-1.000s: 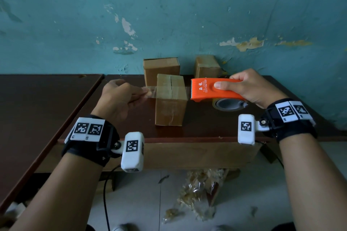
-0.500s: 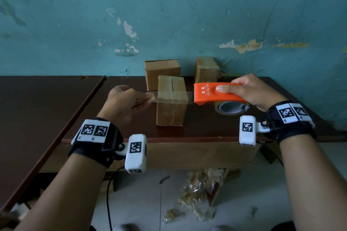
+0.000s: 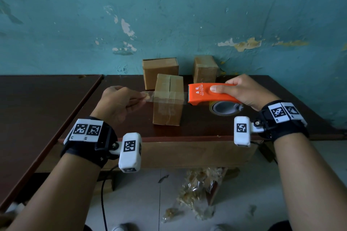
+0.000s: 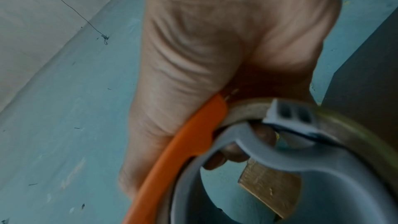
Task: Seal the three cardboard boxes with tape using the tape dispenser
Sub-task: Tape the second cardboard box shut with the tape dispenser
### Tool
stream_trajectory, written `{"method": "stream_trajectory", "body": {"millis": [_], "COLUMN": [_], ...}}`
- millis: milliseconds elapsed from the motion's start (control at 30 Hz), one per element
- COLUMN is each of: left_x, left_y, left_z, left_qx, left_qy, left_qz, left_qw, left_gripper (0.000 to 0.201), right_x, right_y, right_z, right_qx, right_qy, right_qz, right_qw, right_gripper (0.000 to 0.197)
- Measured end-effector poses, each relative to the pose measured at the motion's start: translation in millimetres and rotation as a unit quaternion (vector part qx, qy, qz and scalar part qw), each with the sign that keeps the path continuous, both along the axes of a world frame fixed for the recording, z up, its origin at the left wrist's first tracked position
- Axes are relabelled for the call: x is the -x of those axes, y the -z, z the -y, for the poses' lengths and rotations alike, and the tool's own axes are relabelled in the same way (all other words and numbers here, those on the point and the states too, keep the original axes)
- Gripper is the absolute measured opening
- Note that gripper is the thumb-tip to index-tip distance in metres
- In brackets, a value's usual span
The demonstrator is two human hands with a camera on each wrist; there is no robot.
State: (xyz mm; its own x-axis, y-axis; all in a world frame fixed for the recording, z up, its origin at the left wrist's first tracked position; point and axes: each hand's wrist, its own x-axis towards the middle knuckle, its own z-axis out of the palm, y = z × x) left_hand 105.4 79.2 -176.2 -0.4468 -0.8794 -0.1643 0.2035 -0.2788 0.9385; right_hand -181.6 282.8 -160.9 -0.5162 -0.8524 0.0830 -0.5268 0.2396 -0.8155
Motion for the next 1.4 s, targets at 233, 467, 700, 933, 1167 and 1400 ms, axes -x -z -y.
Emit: {"method": "stream_trajectory", "body": {"millis": [233,467,700,933,1167,1400], "left_x": [-1.0,-1.6,-2.1,-2.2,3.1,17.0], "left_y": [1.9,1.6,1.2,1.5,5.1,11.1], "left_z": [0.5,1.9,3.1,2.0,3.1,-4.8], "left_qx": [0.001,0.000,0.002,-0.010,0.039,0.152], "left_qy": [0.007,0.014,0.013,0.022,0.013,-0.047], "left_qz": [0.004,0.004,0.002,0.034,0.139,0.263], "left_qw": [1.000,1.000,1.000,0.999,0.989,0.952], "left_gripper": [0.078,0.051,0.052,0.037,0.060,0.139], "right_x": [-0.3,-1.2,-2.6,-2.9,-4.9,-4.6], "right_y": [3.5,-2.3,-7.8,-6.2,-3.5,2.9], "right_z": [2.2,0.4,0.4,1.6,2.9,9.0], "right_qx": [-0.022,-0.026,-0.021,-0.046,-0.076,-0.069], "right_qy": [-0.011,-0.014,-0.014,-0.013,-0.027,-0.039], "right_qz": [0.013,-0.008,-0.020,-0.022,-0.026,-0.020], "right_qw": [1.000,1.000,0.999,0.999,0.996,0.997], "right_gripper": [0.083,0.087,0.080,0.075,0.057,0.084]}}
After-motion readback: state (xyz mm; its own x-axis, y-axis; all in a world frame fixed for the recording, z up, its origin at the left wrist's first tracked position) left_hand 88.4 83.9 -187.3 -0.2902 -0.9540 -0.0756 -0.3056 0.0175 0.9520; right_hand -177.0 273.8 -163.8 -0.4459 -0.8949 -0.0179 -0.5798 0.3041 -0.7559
